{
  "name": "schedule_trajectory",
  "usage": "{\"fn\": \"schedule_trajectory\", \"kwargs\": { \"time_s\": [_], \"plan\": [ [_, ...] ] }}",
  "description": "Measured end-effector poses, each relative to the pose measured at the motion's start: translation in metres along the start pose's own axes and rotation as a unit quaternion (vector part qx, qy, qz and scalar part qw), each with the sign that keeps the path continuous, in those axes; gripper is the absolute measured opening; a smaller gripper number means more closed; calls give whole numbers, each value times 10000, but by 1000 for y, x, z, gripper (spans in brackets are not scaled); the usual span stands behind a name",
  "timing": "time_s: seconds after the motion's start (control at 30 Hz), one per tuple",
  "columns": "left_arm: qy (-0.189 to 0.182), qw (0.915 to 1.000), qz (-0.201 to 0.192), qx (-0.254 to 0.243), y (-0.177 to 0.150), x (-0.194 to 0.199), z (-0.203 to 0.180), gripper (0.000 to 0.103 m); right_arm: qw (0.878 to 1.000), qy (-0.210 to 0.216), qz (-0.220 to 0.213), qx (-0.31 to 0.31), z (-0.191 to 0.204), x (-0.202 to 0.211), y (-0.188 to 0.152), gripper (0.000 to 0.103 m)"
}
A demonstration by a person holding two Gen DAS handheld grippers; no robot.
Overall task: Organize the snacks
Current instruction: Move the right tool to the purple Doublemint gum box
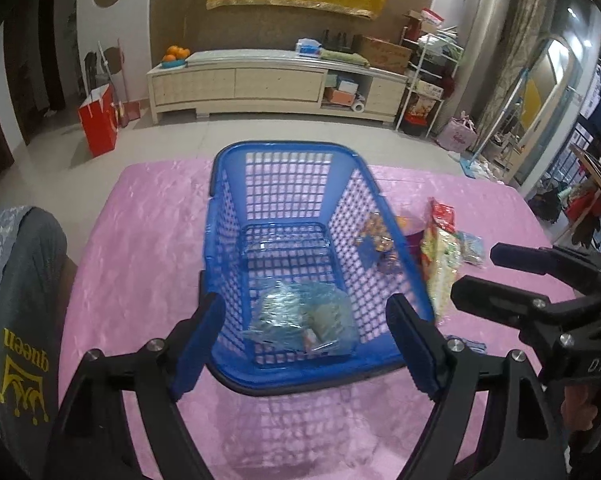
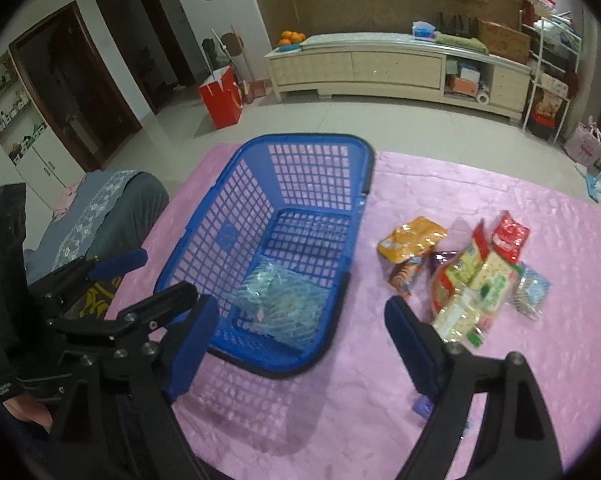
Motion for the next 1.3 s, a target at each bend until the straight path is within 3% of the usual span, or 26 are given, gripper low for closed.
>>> {"fn": "schedule_trajectory", "kwargs": {
  "time_s": [0.33,0.7,0.97,1.3],
  "plan": [
    [-138,9994,-93,-295,-17,16,-58,81,9988,-409,-245,-77,-43,57,-32,88],
    [-350,9968,206,-692,-53,-10,-124,81,9966,-742,-140,-321,-101,85,-84,88],
    [-221,9969,383,-652,-91,-34,-130,81,9974,-709,119,-43,-120,62,-120,88],
    [-62,9954,811,-511,-136,-73,-120,81,9952,-272,632,698,-113,-5,-156,88]
  ]
}}
Point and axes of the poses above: each gripper's, at about its wrist camera, not at the fingertips, and x roughly against the way its jaws point, z to its left, y to its top, the point moved 3 cm from there along -x, roughly the way its jaws point, and after that the axes turned 11 degrees about x, right-handed, at the moved point
